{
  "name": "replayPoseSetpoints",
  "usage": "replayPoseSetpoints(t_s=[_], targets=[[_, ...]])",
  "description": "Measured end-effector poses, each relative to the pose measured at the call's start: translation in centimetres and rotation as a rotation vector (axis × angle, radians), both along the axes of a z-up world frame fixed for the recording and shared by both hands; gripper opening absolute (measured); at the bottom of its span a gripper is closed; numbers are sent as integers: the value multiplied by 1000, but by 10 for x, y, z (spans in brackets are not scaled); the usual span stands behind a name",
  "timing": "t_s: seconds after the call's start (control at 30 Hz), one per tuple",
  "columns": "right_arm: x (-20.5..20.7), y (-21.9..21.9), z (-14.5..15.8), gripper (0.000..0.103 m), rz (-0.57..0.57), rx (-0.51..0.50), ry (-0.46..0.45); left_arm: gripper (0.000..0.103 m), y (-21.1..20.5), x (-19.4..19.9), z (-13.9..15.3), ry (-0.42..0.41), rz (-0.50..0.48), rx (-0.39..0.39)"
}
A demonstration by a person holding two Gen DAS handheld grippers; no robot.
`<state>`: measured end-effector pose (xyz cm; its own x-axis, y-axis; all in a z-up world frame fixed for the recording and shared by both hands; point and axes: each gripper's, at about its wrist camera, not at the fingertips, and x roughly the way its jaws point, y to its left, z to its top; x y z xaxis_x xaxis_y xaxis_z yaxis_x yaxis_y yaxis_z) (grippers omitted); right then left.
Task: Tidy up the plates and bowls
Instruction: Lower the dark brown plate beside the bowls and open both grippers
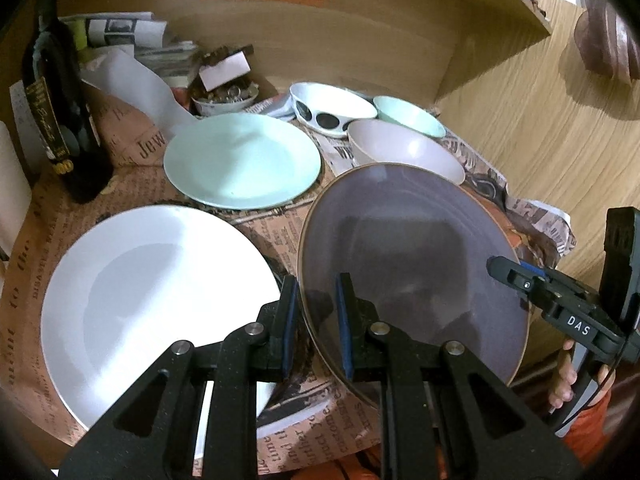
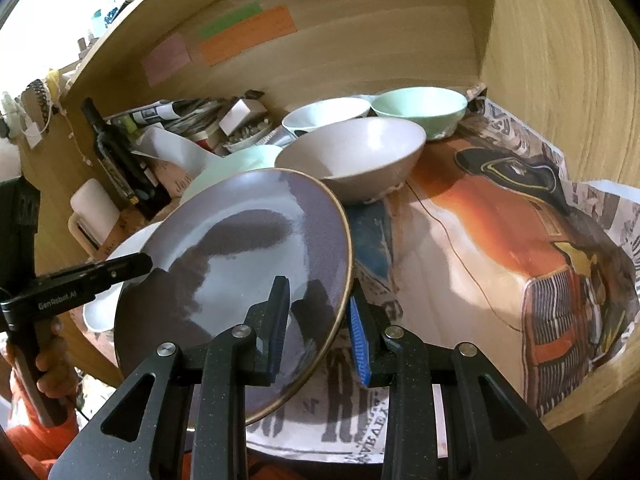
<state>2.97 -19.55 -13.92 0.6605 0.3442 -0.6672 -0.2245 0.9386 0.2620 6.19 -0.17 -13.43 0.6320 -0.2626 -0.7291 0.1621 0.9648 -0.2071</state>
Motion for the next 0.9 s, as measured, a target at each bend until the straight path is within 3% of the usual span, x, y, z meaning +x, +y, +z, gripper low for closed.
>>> replayPoseSetpoints(t_s=[0.63,0.9], targets=[[15,-20,-21,27,-40,8,73,17,-24,18,-30,98,-39,35],[19,-20,-25,28,-37,24,80,17,-28,25,-33,95,-34,47]])
